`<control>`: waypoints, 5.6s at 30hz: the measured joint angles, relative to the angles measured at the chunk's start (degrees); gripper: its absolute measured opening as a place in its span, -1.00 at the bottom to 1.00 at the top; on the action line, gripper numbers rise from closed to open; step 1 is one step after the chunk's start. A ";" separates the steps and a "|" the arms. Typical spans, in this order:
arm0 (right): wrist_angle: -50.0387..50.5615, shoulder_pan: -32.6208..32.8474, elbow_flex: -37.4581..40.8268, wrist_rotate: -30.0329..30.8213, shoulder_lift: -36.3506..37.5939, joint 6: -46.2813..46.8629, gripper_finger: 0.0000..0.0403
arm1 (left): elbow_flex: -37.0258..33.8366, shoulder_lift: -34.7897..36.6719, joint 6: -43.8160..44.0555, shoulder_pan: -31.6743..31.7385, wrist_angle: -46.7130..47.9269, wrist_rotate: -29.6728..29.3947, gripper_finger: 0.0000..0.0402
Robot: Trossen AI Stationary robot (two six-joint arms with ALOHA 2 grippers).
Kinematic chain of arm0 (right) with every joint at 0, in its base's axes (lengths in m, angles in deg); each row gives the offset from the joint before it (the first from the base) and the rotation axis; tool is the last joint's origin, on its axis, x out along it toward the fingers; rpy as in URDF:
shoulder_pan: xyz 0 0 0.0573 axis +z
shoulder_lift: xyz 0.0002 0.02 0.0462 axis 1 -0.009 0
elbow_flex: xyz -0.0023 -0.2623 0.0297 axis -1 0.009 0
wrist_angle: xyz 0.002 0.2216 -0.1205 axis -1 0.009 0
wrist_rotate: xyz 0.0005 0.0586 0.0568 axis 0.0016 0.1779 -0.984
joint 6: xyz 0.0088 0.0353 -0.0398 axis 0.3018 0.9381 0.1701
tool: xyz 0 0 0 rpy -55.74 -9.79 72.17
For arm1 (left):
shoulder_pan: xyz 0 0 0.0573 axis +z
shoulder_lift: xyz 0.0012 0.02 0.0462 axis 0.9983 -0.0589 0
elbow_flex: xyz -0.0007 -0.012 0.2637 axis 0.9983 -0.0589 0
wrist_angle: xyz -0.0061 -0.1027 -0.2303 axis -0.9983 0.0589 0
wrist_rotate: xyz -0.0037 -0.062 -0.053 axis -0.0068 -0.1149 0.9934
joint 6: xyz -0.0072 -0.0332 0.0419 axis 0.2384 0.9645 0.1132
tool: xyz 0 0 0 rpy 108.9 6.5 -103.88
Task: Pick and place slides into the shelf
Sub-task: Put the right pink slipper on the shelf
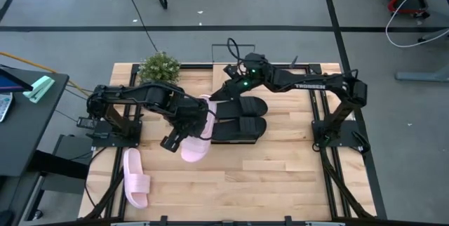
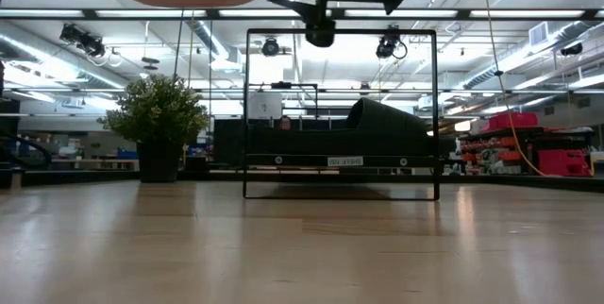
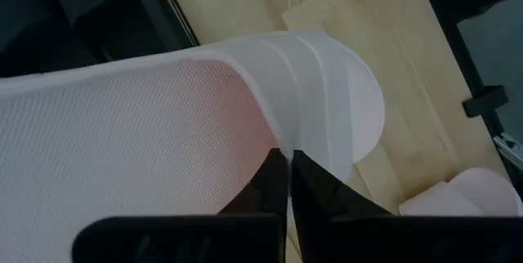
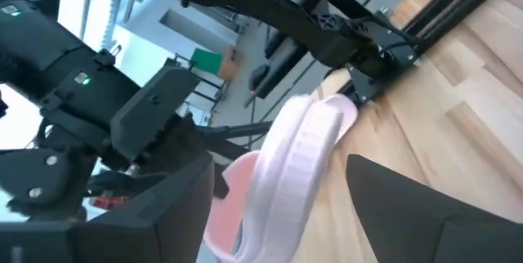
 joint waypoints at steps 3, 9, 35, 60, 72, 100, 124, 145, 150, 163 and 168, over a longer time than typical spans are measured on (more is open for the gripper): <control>0.17 0.02 -3.80 -0.92 -2.84 -1.45 0.41 | 0.00 0.00 0.00 0.00 -0.12 0.04 -0.97; 11.68 -0.01 -14.53 -4.11 -7.98 -6.79 0.38 | 0.00 0.00 0.39 0.00 -0.10 0.04 -0.97; 35.82 -0.22 -25.10 -0.89 -10.21 -25.27 -0.69 | -0.02 0.00 4.98 0.00 -0.15 -2.73 -0.88; 50.91 -7.49 -24.76 38.16 2.15 -31.49 -0.69 | -0.04 1.19 15.80 3.06 0.01 -26.53 -0.22; 45.52 -17.17 0.00 45.87 23.46 -18.48 -0.69 | -0.02 7.09 28.83 6.51 -0.49 -35.54 -0.35; -2.17 -19.42 33.78 35.89 17.07 7.24 -0.69 | -0.02 9.40 31.98 6.67 -9.74 -38.13 -0.45; -1.97 -16.31 33.37 33.65 9.44 3.32 -0.69 | -0.02 9.40 31.82 6.67 -10.66 -38.12 -0.47; 7.11 -16.31 33.33 36.48 9.46 -3.01 -0.63 | -0.02 9.38 31.85 6.67 -11.03 -38.12 -0.47; 8.50 -16.31 33.37 36.68 9.46 -3.32 -0.56 | -0.02 9.38 31.85 6.67 -11.03 -38.12 -0.47; 8.94 -16.31 33.50 37.14 9.46 -4.73 -0.28 | -0.02 9.38 31.78 6.67 -12.36 -38.12 -0.47; 8.94 -16.48 33.50 37.15 9.46 -4.73 -0.08 | -0.02 9.38 31.80 6.67 -12.36 -38.11 -0.47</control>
